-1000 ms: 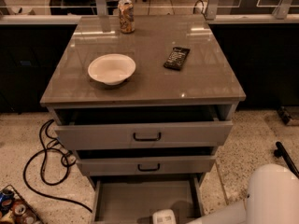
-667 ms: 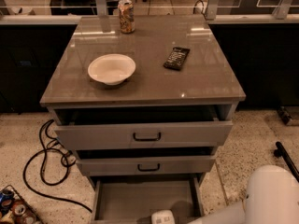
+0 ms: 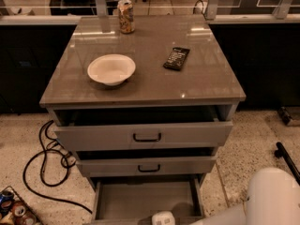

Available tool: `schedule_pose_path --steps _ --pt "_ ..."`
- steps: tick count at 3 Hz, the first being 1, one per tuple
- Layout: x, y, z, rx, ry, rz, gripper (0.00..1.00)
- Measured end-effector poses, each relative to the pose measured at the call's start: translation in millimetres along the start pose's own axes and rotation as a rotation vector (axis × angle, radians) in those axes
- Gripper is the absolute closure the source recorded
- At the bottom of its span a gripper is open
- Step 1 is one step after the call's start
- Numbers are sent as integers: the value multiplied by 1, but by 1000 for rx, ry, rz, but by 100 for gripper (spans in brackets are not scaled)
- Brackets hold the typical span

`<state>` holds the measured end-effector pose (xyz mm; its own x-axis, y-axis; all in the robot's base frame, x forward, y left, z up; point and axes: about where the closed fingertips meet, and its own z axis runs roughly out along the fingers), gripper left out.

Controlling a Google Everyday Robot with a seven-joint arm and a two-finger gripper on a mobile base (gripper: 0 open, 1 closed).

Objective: Close bottom drawer

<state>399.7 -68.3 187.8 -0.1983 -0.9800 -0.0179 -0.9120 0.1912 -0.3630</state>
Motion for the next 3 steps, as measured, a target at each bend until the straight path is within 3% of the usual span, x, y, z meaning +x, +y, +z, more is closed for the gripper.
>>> schedule_pose_path --steps 1,2,3 --pt "0 -1 -2 5 0 3 100" --pt "1 -9 2 51 1 26 100" --pt "1 -9 1 51 1 27 100"
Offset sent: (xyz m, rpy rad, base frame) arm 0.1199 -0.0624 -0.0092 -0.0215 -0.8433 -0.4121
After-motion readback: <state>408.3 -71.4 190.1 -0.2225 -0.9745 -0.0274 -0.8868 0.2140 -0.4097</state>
